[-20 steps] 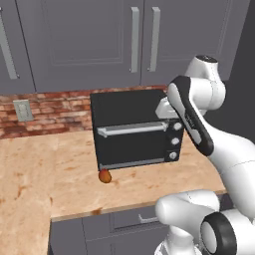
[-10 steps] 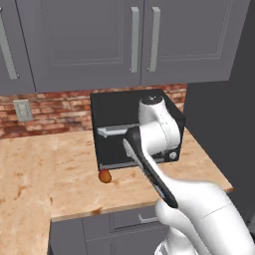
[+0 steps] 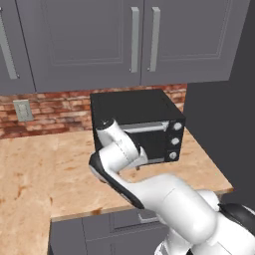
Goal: Place the mango in the correct fridge rack based on whether it is a fruit or vegetable. Finally, close the fridge door.
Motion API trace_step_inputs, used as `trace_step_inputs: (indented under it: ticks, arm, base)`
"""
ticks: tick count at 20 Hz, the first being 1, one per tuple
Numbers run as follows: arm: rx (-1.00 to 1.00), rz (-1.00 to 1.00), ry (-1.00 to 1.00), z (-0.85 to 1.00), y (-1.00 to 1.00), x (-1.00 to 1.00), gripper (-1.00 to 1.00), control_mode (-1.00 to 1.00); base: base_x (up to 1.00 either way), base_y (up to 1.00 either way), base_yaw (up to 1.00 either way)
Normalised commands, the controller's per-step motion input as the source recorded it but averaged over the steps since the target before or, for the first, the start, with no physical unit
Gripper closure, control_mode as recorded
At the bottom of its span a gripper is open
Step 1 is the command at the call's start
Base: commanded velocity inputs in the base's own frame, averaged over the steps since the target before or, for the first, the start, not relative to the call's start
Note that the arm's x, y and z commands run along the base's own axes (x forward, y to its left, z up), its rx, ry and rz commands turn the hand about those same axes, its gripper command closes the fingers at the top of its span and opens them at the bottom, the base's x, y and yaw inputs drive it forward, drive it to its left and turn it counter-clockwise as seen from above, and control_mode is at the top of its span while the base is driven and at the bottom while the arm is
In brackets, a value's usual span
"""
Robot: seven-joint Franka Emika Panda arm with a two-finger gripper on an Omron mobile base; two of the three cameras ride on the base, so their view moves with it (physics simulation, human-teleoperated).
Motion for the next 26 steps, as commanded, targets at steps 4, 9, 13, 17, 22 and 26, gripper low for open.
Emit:
trace_step_inputs:
  ticks: [4,9,13,17,22,26]
  arm:
    - [0.00,0.00,0.02,-0.16,0.49,0.46,-1.00,-1.00]
    - [0.00,0.00,0.00,-0.27,0.33,0.40,-1.00,-1.00]
    - [0.01,0.00,0.00,-0.36,0.29,0.22,-1.00,-1.00]
    - [0.06,0.00,0.00,-0.29,0.14,0.17,-1.00,-1.00]
    - [0.09,0.00,-0.01,-0.28,0.00,0.07,-1.00,-1.00]
    - [0.06,0.00,-0.05,-0.25,0.00,0.00,-1.00,-1.00]
  base:
    - [0.00,0.00,0.00]
    - [0.00,0.00,0.00]
    - [0.00,0.00,0.00]
    - [0.00,0.00,0.00]
    - [0.00,0.00,0.00]
    - [0.00,0.00,0.00]
